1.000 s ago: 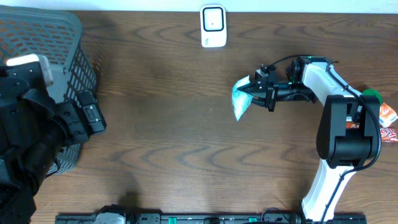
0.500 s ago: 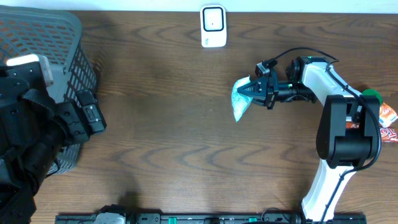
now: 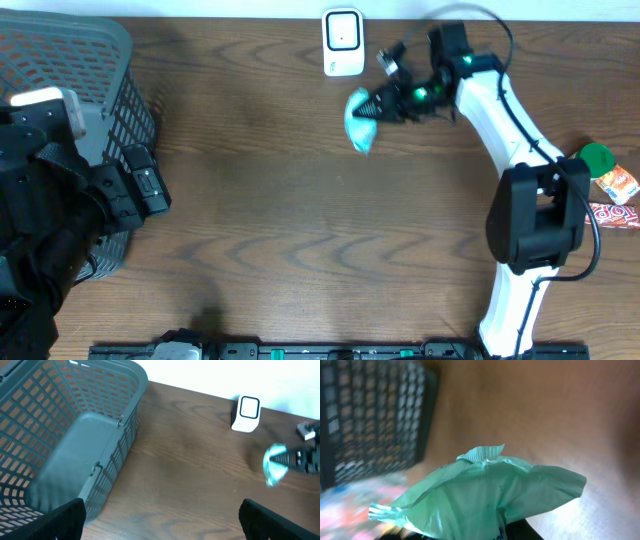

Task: Scan the item barcode
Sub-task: 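Carry the wipes pack up to the white scanner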

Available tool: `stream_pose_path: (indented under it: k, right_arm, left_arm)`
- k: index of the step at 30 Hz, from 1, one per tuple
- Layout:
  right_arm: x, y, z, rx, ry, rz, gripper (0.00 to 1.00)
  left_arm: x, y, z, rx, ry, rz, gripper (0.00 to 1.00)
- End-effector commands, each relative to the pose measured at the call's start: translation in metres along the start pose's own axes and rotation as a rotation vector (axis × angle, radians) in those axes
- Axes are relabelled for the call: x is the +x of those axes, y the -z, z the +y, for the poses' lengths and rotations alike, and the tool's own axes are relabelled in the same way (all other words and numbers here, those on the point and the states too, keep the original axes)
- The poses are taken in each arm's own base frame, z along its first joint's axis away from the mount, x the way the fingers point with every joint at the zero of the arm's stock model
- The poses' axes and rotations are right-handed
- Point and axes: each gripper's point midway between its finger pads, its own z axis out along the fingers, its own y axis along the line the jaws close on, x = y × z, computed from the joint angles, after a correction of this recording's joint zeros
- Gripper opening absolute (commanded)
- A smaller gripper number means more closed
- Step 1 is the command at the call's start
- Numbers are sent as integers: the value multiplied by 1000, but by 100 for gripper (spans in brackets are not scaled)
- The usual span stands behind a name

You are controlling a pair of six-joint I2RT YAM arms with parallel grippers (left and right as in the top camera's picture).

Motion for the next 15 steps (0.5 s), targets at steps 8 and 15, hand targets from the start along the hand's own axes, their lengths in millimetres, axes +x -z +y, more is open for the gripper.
stream_pose_path:
  k: [8, 15]
  right_arm:
    - [-100, 16, -2, 477, 221, -359, 3]
    - [-149, 33, 3, 540, 340, -566, 4]
  left_arm:
    - [18, 2, 7, -27, -10, 67, 98]
    - [18, 2, 7, -27, -10, 67, 98]
